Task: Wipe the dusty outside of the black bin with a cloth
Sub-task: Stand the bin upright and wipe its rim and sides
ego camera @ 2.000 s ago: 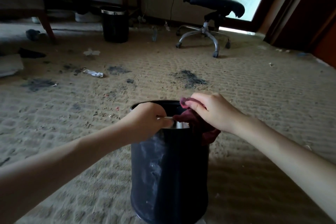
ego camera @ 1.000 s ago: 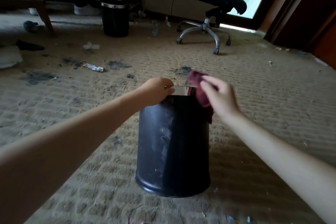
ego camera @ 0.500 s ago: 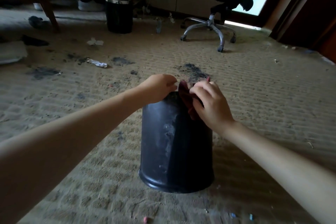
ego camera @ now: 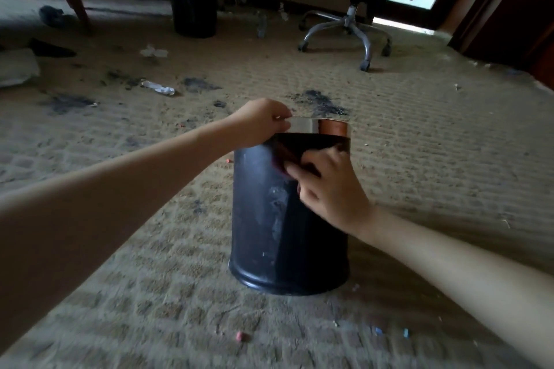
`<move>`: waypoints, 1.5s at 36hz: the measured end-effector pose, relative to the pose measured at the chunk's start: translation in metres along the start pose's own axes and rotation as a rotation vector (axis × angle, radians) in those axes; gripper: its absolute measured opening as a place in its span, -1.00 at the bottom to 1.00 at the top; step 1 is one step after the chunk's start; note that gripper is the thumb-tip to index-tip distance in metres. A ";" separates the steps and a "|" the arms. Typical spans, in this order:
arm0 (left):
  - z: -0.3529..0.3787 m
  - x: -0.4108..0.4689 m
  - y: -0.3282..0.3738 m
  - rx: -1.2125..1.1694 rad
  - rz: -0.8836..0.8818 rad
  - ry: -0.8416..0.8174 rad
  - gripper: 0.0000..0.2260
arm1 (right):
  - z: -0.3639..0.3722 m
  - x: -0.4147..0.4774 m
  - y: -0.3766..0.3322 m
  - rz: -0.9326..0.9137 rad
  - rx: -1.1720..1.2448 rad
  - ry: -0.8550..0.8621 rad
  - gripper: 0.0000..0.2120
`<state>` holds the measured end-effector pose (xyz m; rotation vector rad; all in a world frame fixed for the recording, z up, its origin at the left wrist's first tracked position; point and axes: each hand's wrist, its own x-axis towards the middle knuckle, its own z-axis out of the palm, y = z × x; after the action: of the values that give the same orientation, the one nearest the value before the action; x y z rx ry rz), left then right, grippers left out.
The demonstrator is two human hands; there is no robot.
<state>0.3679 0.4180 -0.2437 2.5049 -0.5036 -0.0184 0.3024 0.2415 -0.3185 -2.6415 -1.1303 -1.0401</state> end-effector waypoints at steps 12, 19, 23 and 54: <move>0.003 -0.005 -0.004 -0.068 -0.024 -0.006 -0.79 | -0.005 -0.080 -0.059 -0.452 0.159 -0.398 -0.80; 0.004 -0.004 -0.012 -0.074 -0.016 0.029 -0.80 | -0.027 0.019 0.008 0.082 0.175 -0.001 -0.90; 0.006 -0.006 -0.009 -0.087 0.015 0.043 -0.84 | -0.024 0.043 0.033 0.119 0.022 0.048 -0.74; 0.010 -0.004 -0.011 -0.064 0.037 0.058 -0.80 | -0.020 0.043 0.015 0.105 -0.075 0.010 -0.77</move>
<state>0.3668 0.4225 -0.2582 2.4258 -0.5169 0.0508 0.3225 0.2504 -0.2743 -2.7169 -0.9568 -1.0949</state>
